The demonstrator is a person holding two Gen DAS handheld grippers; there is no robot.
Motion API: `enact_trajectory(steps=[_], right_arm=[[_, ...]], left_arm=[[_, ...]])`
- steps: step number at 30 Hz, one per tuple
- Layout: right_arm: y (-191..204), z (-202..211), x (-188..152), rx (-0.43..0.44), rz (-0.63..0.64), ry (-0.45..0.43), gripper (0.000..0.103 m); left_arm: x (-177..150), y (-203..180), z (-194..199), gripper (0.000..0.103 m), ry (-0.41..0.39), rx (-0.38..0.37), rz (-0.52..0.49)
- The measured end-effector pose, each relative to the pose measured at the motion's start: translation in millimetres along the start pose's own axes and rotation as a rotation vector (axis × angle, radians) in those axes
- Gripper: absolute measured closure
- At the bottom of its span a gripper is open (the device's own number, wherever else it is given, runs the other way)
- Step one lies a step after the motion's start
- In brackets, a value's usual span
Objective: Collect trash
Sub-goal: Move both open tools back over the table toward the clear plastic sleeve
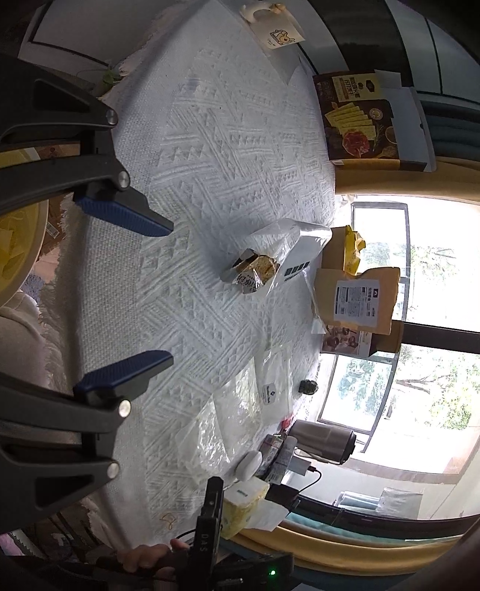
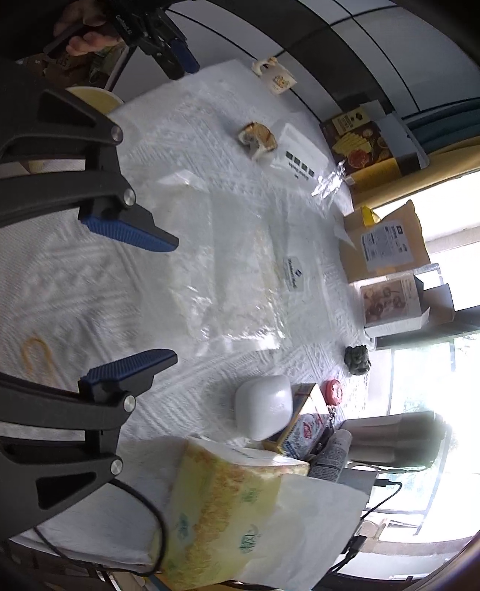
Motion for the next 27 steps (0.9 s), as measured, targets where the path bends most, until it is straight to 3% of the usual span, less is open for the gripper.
enact_trajectory(steps=[7,13,20,27], right_arm=[[-2.9,-23.7,8.0,-0.018,-0.037,0.040,0.046],[32.2,-29.1,2.5,0.023,0.008,0.041,0.046],[81.6,-27.3,-3.7,0.127,0.075,0.077,0.046],[59.0,-39.0,37.6,0.058,0.083,0.028,0.046]], left_arm=[[0.2,14.8,-4.1,0.039,-0.001,-0.001,0.021],[-2.0,30.3,-2.4,0.039,-0.011,0.001,0.041],[2.4,48.0,0.8,0.039,-0.026,0.011,0.045],[19.5,62.8,-7.9,0.039,-0.048,0.023,0.046]])
Point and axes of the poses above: each gripper's, at about its wrist camera, not at the fingertips, and z roughly against the way its jaws point, y to its left, x to its top, the point moved 8 cm from there along -z, roughly the way its jaws point, and after that the axes turned 2 degrees about y, right-handed, at the moved point
